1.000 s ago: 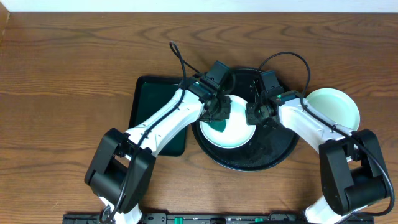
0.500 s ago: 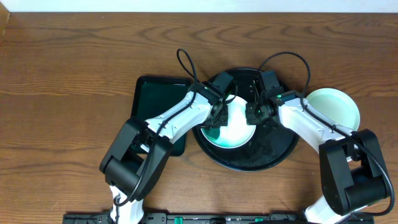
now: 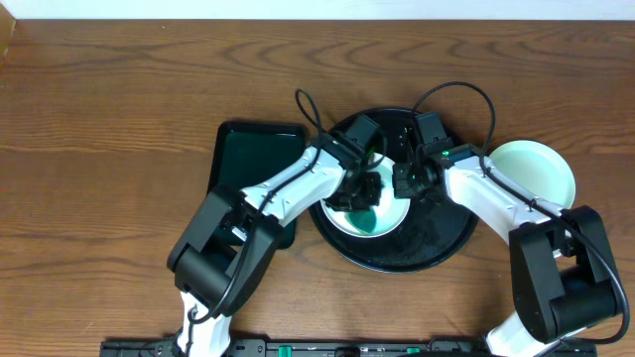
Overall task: Clean dirty plates on tray and stack at the side
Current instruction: 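Keep scrubbing the plate's green stain with the left gripper's sponge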
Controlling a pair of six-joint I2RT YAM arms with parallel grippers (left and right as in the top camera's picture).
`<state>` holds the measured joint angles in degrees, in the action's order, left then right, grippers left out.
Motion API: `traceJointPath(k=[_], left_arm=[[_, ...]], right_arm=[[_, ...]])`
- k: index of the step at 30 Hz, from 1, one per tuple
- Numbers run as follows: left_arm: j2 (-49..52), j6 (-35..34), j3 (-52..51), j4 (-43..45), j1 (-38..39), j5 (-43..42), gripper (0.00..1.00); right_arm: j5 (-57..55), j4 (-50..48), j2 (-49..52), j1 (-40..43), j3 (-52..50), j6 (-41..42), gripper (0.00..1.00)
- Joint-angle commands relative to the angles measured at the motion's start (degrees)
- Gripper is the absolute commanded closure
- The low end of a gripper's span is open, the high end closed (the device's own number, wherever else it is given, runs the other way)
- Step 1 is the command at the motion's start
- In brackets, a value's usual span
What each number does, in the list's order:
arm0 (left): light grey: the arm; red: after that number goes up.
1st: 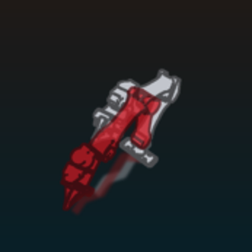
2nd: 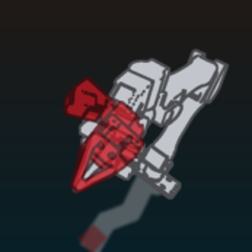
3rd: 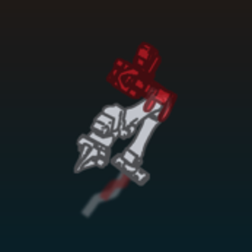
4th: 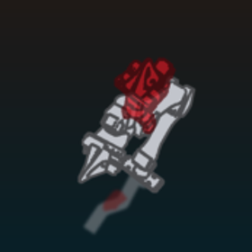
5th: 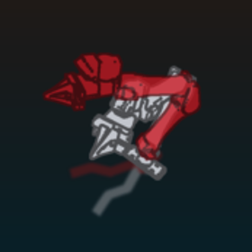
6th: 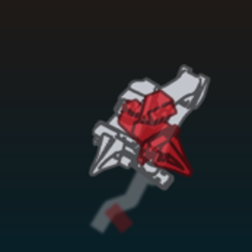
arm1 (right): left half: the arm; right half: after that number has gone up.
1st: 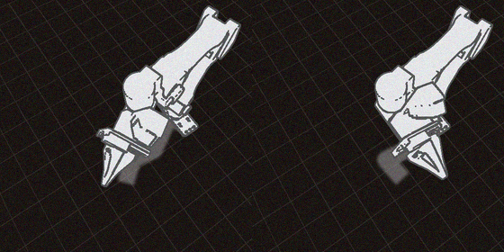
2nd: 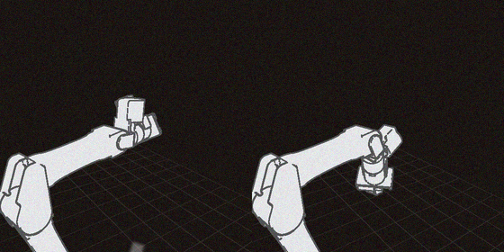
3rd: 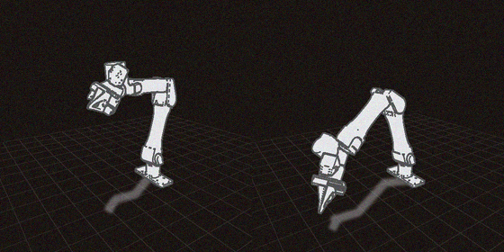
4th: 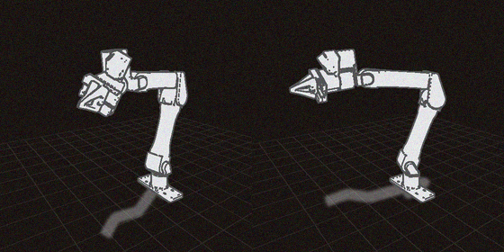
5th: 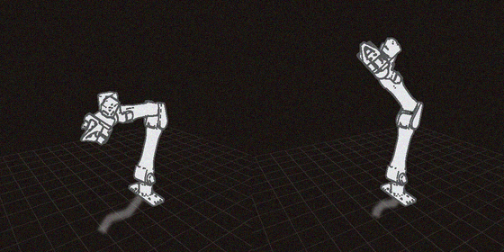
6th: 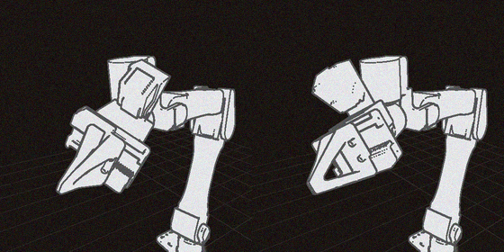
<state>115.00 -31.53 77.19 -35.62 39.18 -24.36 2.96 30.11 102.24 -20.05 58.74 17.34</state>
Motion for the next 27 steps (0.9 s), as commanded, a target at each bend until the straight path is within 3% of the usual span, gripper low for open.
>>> traceJointPath(k=[1, 6, 12, 16, 27], left_arm=[[-0.3, -0.5, 2.4, -0.1, 1.8, -9.4, 0.92], [-5.2, -0.5, 2.8, -0.3, 0.4, -2.8, 0.93], [-11.8, -0.5, 2.8, -2.7, 0.1, 15.2, 0.92], [-11.8, -0.5, 2.2, -3.3, 0.1, 22.1, 0.92], [-5.7, -0.5, 0.1, -2.2, 0.0, 22.5, 0.92]], right_arm=[[3.5, -0.2, -1.0, -0.7, -0.3, 0.2, 0.99], [3.5, -0.2, -1.0, -0.7, -0.3, 0.2, 0.99], [3.5, -0.2, -1.0, -0.7, -0.3, 0.2, 0.99], [3.5, -0.2, -1.0, -0.7, -0.3, 0.2, 0.99], [3.6, -0.2, -1.0, -0.7, -0.3, 0.2, 0.99]])
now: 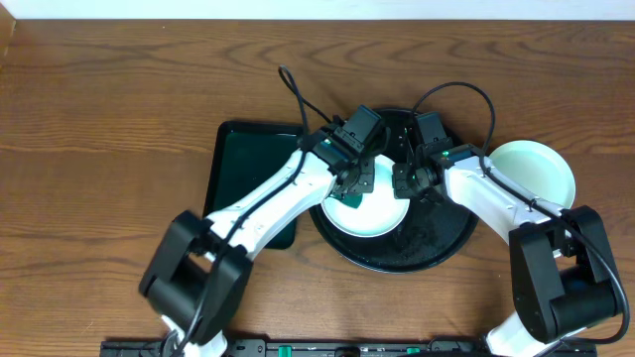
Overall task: Clean dirty plates on tray and stack at the side
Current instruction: 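Keep scrubbing the plate's green stain with the left gripper's sponge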
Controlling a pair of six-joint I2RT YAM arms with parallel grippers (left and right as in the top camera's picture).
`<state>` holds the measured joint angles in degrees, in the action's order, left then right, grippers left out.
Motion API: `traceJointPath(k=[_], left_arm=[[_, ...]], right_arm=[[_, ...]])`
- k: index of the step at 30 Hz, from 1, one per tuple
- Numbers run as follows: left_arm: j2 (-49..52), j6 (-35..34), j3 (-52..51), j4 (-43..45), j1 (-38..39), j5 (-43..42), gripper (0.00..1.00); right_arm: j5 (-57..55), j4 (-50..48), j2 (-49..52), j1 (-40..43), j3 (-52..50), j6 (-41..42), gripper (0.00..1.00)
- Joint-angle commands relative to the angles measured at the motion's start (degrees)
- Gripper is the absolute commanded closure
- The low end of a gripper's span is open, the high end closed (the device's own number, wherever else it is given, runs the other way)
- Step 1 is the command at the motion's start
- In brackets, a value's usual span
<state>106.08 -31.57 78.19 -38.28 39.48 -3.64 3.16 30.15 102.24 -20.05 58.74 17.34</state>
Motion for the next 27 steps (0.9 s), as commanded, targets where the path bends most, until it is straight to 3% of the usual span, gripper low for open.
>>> traceJointPath(k=[1, 6, 11, 20, 27], left_arm=[[4.3, -0.4, -0.9, 0.8, -0.3, 1.8, 0.92], [9.7, -0.7, -0.9, 1.2, -0.3, 0.5, 0.92], [11.5, -0.7, -0.9, 1.2, -0.2, -7.9, 0.92], [11.0, -0.6, -0.5, 1.2, -0.3, -21.3, 0.92], [4.8, -0.4, 0.2, 1.3, -0.3, -22.3, 0.92]], right_arm=[[3.3, -0.2, -1.0, -0.7, -0.3, 0.2, 0.99], [3.3, -0.2, -1.0, -0.7, -0.3, 0.2, 0.99], [3.4, -0.2, -1.0, -0.7, -0.3, 0.2, 0.99], [3.4, -0.2, -1.0, -0.7, -0.3, 0.2, 0.99], [3.4, -0.2, -1.0, -0.7, -0.3, 0.2, 0.99]])
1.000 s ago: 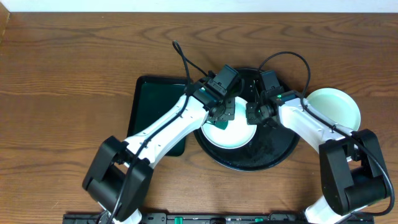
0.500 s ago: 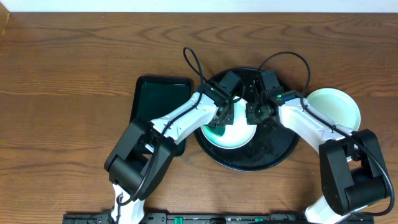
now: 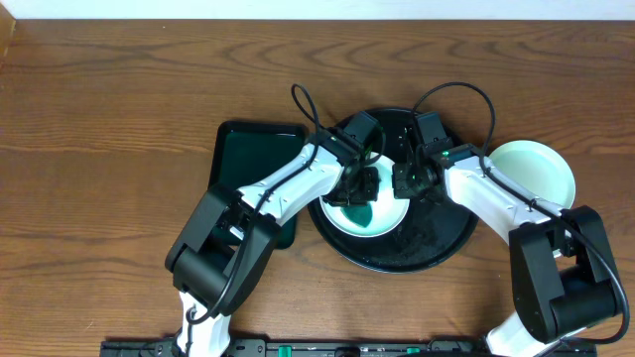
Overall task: Clean dirty plates on tray and stack at the side
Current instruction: 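Keep scrubbing the plate's green stain with the left gripper's sponge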
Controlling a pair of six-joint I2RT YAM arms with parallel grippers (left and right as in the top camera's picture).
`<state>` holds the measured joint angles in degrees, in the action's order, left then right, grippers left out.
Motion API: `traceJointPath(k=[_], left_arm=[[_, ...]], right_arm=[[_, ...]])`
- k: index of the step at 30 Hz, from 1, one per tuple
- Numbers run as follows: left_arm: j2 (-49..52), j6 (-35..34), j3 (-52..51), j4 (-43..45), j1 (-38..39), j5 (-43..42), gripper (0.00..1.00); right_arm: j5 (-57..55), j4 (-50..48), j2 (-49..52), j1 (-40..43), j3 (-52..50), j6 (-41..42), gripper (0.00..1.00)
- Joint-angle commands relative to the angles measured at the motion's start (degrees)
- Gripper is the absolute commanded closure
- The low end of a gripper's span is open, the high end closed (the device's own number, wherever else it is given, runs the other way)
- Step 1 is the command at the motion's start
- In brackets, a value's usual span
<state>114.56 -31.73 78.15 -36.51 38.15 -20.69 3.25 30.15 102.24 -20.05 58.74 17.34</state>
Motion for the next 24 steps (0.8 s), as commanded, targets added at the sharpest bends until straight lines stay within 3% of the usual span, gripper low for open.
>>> traceJointPath(k=[1, 7, 15, 24], left_arm=[[-5.2, -0.3, 0.2, -0.5, 0.9, -4.4, 0.92], [-13.9, -0.3, 0.2, -0.8, 0.9, 7.0, 0.92], [-14.6, -0.3, -1.2, -2.7, 0.9, 20.1, 0.92], [-9.8, -0.3, -2.2, -2.1, 0.9, 21.2, 0.92]], right_arm=[[3.3, -0.2, -1.0, -0.7, -0.3, 0.2, 0.99], [3.3, -0.2, -1.0, -0.7, -0.3, 0.2, 0.99], [3.3, -0.2, -1.0, -0.7, -0.3, 0.2, 0.99], [3.3, -0.2, -1.0, -0.7, -0.3, 0.2, 0.99]])
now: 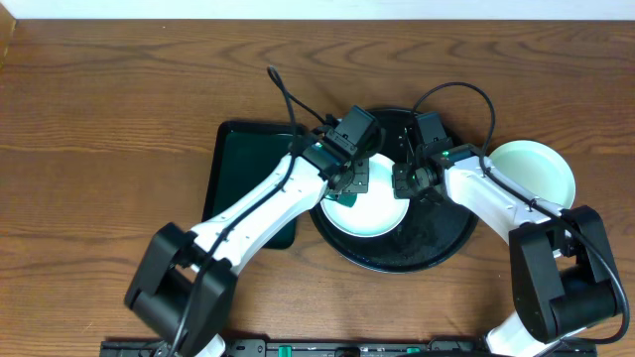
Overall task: Clean dirty plates on tray and stack at the side
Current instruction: 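Keep scrubbing the plate's green stain with the left gripper's sponge, then move the sponge left and drop it into the rectangular tray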
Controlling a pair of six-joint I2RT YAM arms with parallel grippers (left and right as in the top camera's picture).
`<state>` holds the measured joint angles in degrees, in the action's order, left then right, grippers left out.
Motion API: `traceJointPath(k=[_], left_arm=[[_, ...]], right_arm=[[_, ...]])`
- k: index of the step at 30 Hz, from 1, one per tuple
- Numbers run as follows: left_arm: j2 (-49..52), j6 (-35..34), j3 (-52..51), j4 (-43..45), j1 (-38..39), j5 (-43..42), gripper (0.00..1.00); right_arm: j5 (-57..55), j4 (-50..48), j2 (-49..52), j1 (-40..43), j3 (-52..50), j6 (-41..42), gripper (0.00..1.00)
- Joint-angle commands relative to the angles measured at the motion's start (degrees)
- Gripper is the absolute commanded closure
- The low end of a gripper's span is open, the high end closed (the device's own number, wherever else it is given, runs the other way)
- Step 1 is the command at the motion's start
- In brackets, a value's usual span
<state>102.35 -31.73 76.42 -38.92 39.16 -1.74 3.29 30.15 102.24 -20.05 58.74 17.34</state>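
Observation:
A pale mint plate point(372, 210) lies on the round black tray point(437, 248). My left gripper point(349, 186) is low over the plate's far left part, shut on a green sponge point(342, 199) that shows only as a small patch under the fingers. My right gripper point(404, 180) sits at the plate's right rim, shut on it. A second pale mint plate point(536, 171) rests on the table just right of the tray.
A dark green rectangular tray point(248, 174) lies on the table left of the black tray, partly under my left arm. Both arms' cables loop over the far side of the black tray. Wooden tabletop surrounds everything.
My left gripper with the sponge has moved from the plate's middle to its far left part, and the left arm's elbow has swung out to the left. The right gripper and plate have not moved.
The sponge was first pressed on the plate's middle, then at its far left part, then at the middle again, and now at the far left once more. The right gripper stayed at the plate's right rim throughout.

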Motion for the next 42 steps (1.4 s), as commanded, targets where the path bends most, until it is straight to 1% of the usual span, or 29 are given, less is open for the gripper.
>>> traceJointPath(k=[1, 7, 13, 16, 21, 23, 25, 30, 34, 38, 42], left_arm=[[3.3, -0.3, -0.5, 0.5, -0.1, 2.3, 0.92], [8.1, -0.8, -0.5, 1.5, -0.1, 2.1, 0.92], [12.7, -1.8, -0.5, 2.1, 0.2, -0.3, 0.92], [13.6, -1.8, -0.5, 2.0, 0.2, -5.6, 0.92], [13.6, -1.7, -0.4, 2.0, 0.2, -19.0, 0.92], [13.6, -1.6, -0.3, 1.9, 0.2, -22.9, 0.92], [13.3, -1.4, 0.1, 1.8, 0.2, -25.0, 0.93], [8.9, -1.3, 0.3, 1.9, 0.0, -22.6, 0.93], [2.7, -0.8, 0.3, 1.5, -0.7, -16.1, 0.93], [-3.3, 1.7, 0.3, -0.9, -2.7, -9.9, 0.92], [-7.5, 5.6, 0.3, -5.7, -7.2, -7.3, 0.92]], right_arm=[[3.2, -0.2, -1.0, -0.7, -0.3, 0.2, 0.99], [3.2, -0.2, -1.0, -0.7, -0.3, 0.2, 0.99], [3.2, -0.2, -1.0, -0.7, -0.3, 0.2, 0.99], [3.2, -0.3, -1.0, -0.7, -0.3, 0.2, 0.99], [3.2, -0.3, -1.0, -0.7, -0.3, 0.2, 0.99], [3.2, -0.4, -1.0, -0.7, -0.3, 0.2, 0.99], [3.2, -0.4, -1.0, -0.7, -0.3, 0.2, 0.99], [3.2, -0.4, -1.0, -0.7, -0.3, 0.2, 0.99], [3.2, -0.4, -1.0, -0.7, -0.3, 0.2, 0.99], [3.2, -0.4, -1.0, -0.7, -0.3, 0.2, 0.99], [3.2, -0.4, -1.0, -0.7, -0.3, 0.2, 0.99]])
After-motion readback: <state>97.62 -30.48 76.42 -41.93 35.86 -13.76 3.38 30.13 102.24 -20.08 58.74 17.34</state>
